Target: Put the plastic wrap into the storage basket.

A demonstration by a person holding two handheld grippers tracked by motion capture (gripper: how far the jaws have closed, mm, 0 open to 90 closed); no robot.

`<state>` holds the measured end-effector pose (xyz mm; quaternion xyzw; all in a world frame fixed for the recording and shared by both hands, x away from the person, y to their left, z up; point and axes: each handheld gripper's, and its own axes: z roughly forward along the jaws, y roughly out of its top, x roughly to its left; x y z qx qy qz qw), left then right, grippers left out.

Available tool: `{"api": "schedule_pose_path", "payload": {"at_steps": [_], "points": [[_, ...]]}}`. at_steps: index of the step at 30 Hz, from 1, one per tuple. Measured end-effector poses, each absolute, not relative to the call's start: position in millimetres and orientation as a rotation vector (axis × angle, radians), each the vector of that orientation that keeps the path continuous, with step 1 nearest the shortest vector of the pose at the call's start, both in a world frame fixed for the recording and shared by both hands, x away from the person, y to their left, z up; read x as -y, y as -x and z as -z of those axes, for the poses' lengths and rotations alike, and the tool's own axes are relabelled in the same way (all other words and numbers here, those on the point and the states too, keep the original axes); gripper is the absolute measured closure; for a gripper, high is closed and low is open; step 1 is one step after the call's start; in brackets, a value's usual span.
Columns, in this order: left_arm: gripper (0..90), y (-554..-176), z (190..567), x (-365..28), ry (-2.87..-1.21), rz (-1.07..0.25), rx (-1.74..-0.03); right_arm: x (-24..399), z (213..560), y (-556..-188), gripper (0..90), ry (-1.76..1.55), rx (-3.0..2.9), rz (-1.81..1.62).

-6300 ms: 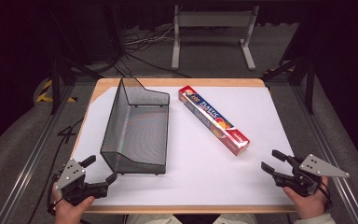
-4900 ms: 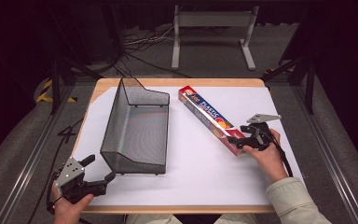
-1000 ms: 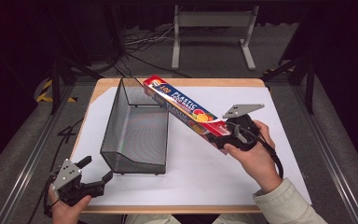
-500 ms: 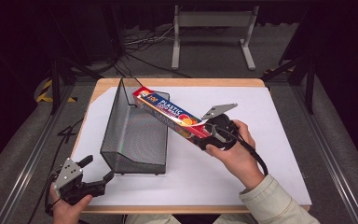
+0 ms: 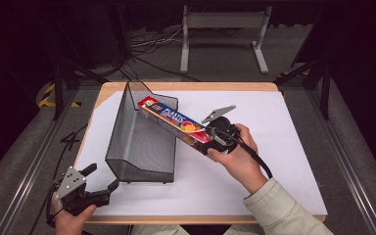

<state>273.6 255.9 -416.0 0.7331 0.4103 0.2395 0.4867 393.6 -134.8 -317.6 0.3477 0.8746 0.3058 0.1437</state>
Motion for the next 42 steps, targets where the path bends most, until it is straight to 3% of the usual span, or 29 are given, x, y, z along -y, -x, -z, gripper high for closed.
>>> {"api": "schedule_pose_path", "payload": {"at_steps": [31,42], "points": [[9.7,-274,418,-257,-1.78,-0.571,-1.006,113,323,-408,39.7,-1.08,-2.543,-0.827],[9.7,-274,418,-256,-1.782,-0.573,-1.001,96,322,-396,39.4,-1.142,-2.54,-0.765]]}}
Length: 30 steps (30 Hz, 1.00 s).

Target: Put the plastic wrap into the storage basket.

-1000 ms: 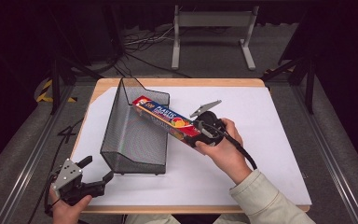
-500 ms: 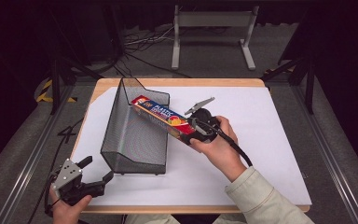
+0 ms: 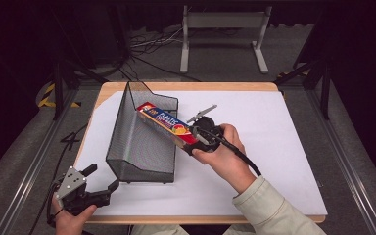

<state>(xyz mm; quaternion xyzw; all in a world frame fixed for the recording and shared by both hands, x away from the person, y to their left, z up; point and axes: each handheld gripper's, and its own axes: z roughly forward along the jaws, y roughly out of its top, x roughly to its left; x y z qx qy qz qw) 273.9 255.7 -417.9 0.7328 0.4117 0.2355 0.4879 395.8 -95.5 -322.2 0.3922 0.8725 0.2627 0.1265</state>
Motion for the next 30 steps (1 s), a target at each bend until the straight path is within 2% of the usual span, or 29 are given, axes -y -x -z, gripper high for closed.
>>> {"api": "schedule_pose_path", "payload": {"at_steps": [10,25,30], "points": [[9.7,-273,418,-255,-1.782,-0.576,-0.999,86,329,-387,38.5,-1.124,-2.568,-0.746],[9.7,-274,418,-255,-1.792,-0.579,-0.998,90,342,-387,31.6,-1.121,-2.593,-0.763],[9.8,-273,418,-255,-1.787,-0.577,-1.001,89,343,-387,24.1,-1.103,-2.607,-0.759]]}}
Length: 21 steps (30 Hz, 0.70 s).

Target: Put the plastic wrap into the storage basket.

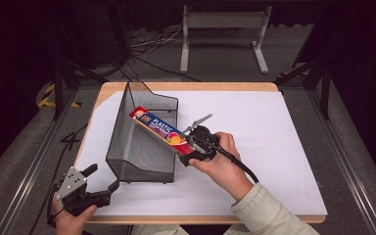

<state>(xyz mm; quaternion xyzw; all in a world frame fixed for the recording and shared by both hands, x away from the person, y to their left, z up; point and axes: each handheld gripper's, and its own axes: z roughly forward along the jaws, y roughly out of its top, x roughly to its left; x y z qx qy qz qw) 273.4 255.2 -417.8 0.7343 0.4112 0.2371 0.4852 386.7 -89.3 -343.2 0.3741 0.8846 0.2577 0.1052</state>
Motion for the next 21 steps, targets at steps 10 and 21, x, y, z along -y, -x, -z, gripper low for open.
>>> {"api": "schedule_pose_path", "payload": {"at_steps": [10,21], "points": [[9.7,-273,418,-255,-1.785,-0.578,-1.001,94,337,-383,23.8,-1.038,-2.575,-0.797],[9.7,-274,418,-256,-1.783,-0.576,-1.004,104,328,-378,25.0,-1.005,-2.565,-0.873]]}}
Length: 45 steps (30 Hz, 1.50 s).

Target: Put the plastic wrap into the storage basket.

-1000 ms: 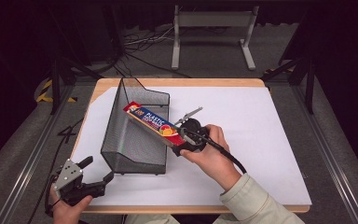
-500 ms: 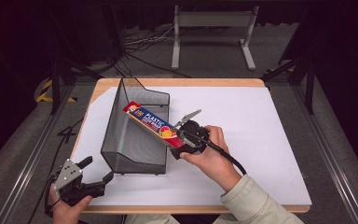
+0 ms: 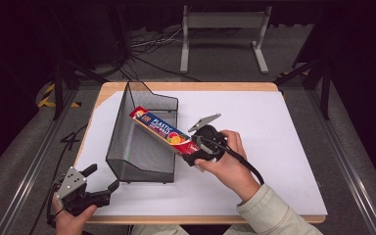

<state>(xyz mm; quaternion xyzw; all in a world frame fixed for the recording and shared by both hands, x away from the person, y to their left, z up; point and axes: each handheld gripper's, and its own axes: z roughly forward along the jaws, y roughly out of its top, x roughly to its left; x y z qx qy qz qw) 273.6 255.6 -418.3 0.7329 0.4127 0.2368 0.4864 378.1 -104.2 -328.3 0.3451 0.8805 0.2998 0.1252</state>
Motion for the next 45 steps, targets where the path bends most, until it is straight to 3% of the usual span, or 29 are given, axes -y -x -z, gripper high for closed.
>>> {"api": "schedule_pose_path", "payload": {"at_steps": [16,22,26,27,45], "points": [[9.7,-274,419,-256,-1.785,-0.574,-1.01,124,310,-370,25.8,-0.974,-2.533,-1.054],[9.7,-274,418,-256,-1.783,-0.578,-1.011,140,301,-365,57.3,-0.921,-2.52,-1.135],[10.6,-273,418,-256,-1.782,-0.579,-1.008,154,299,-360,86.5,-0.879,-2.464,-1.209],[11.0,-272,417,-256,-1.785,-0.58,-1.005,157,300,-360,90.0,-0.877,-2.457,-1.214],[41.7,-267,412,-256,-1.801,-0.554,-0.957,180,345,-361,90.0,-0.894,-2.394,-1.207]]}}
